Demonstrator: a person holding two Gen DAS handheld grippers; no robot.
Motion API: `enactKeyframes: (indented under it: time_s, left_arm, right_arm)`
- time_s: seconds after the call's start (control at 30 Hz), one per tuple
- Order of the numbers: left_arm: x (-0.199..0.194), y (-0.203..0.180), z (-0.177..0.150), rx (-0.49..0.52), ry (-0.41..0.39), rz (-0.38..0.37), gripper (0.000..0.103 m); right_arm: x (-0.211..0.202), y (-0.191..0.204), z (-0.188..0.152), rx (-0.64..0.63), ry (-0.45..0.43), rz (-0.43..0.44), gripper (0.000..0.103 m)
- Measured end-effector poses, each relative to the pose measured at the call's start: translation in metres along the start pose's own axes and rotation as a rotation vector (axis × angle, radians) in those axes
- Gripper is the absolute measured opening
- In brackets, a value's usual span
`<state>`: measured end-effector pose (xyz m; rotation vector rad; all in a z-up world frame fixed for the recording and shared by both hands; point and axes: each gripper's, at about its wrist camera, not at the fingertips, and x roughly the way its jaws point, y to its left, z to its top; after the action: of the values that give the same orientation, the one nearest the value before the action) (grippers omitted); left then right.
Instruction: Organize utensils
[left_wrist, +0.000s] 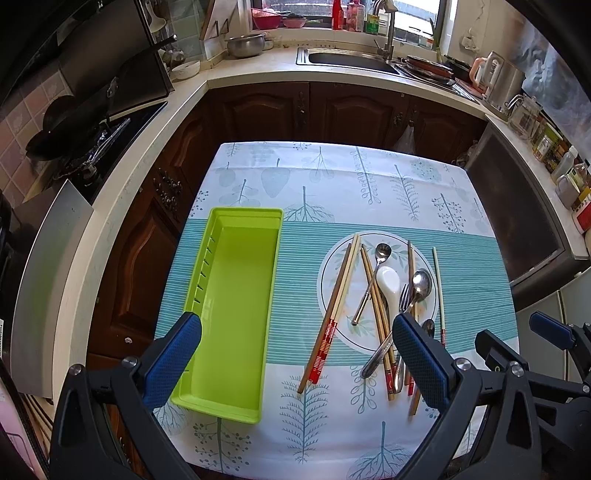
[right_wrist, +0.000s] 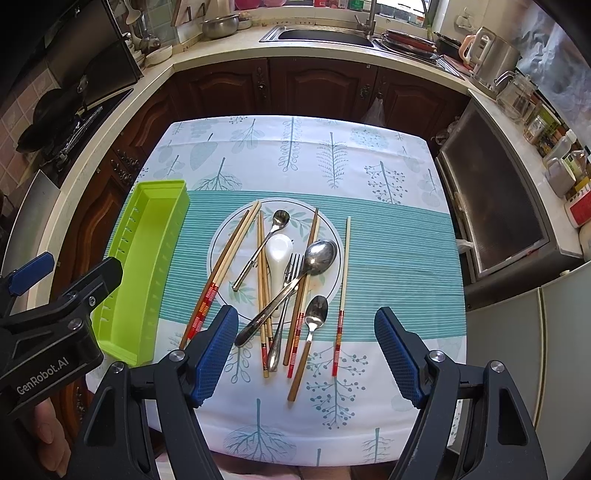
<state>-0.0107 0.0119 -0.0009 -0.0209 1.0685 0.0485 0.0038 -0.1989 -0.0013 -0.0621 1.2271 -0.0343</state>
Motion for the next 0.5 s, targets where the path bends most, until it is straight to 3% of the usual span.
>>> enactKeyframes:
  time_s: [0.2,0.33,0.5]
  left_arm:
    - [0.002,0.002,0.005,-0.010,0.001,-0.017,0.102]
    - [0.006,0.007,0.010,-0.033,-0.008,-0.069,0.102]
    - [0.016,0.002,0.016,-0.001,-0.007,-0.056,0.102]
  right_arm:
    - [-0.002,-0.007,0.000,0.022,-0.003,0.001,0.073]
    - [0.001,-0.010,0.003,0.023,-0.004,-0.002,0.070]
    - [0.003,-0.018,0.008,0.040,-0.031,-0.003,0.070]
